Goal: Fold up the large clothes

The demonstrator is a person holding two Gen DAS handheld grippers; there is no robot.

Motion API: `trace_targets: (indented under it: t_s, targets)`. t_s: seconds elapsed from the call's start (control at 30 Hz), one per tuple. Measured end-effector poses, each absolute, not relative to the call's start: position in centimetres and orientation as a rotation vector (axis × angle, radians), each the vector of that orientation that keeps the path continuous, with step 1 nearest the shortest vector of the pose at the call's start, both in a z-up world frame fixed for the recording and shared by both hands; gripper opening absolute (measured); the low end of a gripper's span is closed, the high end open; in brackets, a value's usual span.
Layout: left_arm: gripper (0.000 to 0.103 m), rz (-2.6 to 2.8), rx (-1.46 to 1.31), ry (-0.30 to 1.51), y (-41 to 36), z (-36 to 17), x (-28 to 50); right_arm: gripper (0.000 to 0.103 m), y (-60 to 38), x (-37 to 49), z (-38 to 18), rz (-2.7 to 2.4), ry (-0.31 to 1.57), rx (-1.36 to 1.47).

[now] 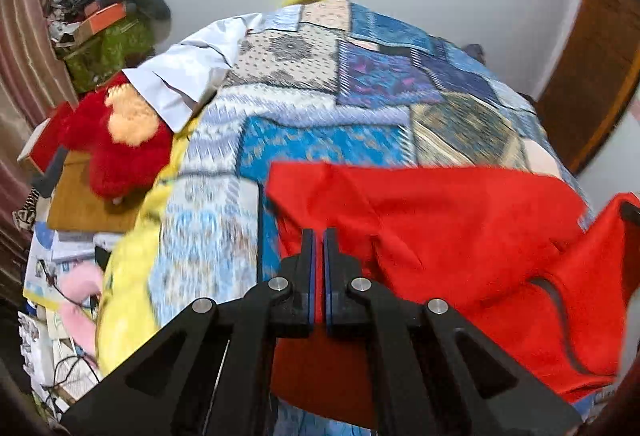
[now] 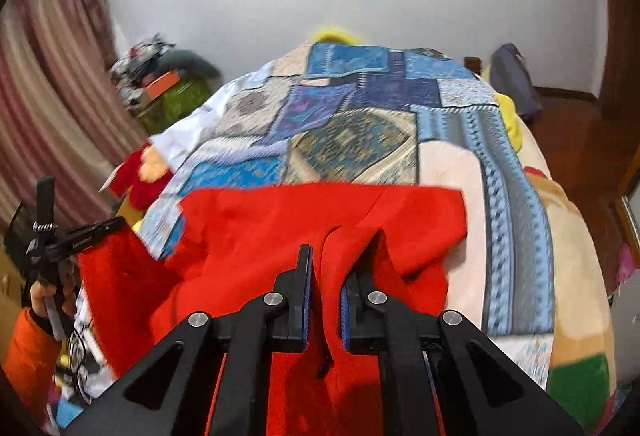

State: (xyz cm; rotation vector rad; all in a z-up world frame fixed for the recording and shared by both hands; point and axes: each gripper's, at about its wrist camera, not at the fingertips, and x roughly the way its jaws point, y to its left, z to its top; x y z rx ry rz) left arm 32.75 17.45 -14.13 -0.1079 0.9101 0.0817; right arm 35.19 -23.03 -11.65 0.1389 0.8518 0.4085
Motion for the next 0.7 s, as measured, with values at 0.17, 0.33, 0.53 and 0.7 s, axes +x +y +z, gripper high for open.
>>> trace_targets:
  t_s: [0.17, 0.33, 0.53, 0.7]
  targets:
    - [0.001, 0.217, -0.129, 0.953, 19.9, -18.0, 39.1, 0.008, -23.0, 42.6, -15.5, 0.324, 0.954, 0.136]
    - [0.001, 0.364, -0.090, 1.072, 22.6, -24.6, 43.3, 0.009, -24.7, 48.2, -21.3, 0.293, 1.120, 0.204]
    - [0.002, 0.391, -0.102, 1.083, 24.0, -27.7, 44.6, 0.009, -27.1, 49.6, -21.9, 0.446, 1.173, 0.276]
    - [0.002, 0.395, -0.029, 1.100, 23.2, -27.8, 45.0, 0.009, -28.8, 48.8, -20.8, 0.513, 1.176, 0.344]
